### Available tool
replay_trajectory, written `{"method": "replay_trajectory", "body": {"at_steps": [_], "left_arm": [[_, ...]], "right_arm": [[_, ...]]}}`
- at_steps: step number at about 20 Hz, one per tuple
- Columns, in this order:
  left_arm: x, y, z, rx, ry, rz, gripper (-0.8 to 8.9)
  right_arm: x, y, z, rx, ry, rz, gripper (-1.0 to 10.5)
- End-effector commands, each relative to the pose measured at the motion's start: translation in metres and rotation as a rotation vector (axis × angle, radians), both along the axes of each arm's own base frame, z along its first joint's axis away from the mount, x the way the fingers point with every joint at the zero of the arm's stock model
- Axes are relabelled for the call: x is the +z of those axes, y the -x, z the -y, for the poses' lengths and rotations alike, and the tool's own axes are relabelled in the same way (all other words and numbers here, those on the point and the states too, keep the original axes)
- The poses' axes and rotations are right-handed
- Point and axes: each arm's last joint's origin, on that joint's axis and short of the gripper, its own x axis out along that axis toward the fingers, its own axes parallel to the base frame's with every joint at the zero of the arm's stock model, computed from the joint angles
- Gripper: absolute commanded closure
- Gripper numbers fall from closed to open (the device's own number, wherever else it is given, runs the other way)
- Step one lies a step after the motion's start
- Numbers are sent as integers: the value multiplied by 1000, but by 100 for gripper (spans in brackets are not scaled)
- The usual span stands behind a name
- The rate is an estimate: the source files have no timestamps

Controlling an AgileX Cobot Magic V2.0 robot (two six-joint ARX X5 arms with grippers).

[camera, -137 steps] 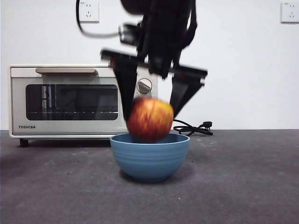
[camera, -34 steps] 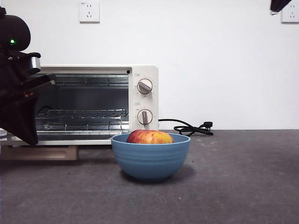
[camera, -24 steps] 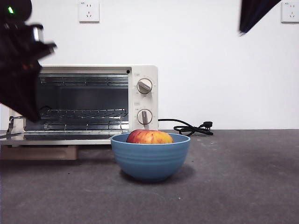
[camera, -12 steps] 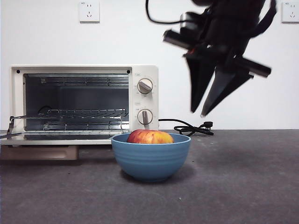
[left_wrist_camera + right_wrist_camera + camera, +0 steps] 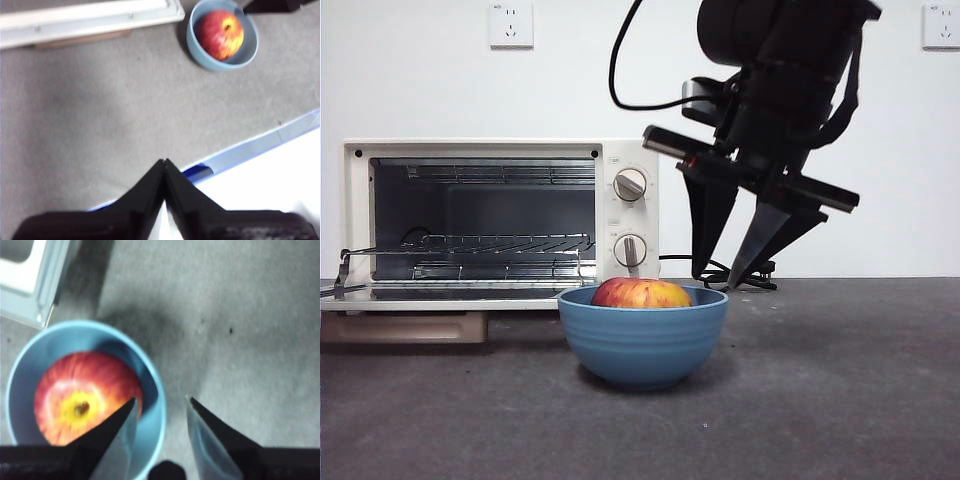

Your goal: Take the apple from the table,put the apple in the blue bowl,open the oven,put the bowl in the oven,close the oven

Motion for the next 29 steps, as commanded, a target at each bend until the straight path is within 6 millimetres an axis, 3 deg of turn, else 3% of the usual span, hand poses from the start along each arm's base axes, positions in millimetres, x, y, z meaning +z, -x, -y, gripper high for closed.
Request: {"method": "replay_trajectory", "body": {"at_steps": [1,7,9,15,18,22,25,29], "left_arm": [[-1,2,0,4,1,-7,818],[-1,2,0,4,1,-7,818],[-1,2,0,4,0,-9,818],[-1,2,0,3,-1,-12,818],[-2,3,-1,3,-5,-25,818],[-3,4,-1,3,-8,-37,818],[-3,4,-1,2,-6,-38,818],[-3,4,-1,2,-7,-37,818]], "right_arm": [[-11,-3,-2,-10,13,-12,778],[-28,-8,-6,-19,51,-32,798],[-28,-9,-6,-34,40,-30,920],[-25,-9,-10,-25,19,-12,955],[-4,-10,-24,-11,-6,20,955],[51,-14,-60,32,-75,151,956],[76,-36,-85,36,-105,187,956],[87,-75,-119,26,-100,196,956]]}}
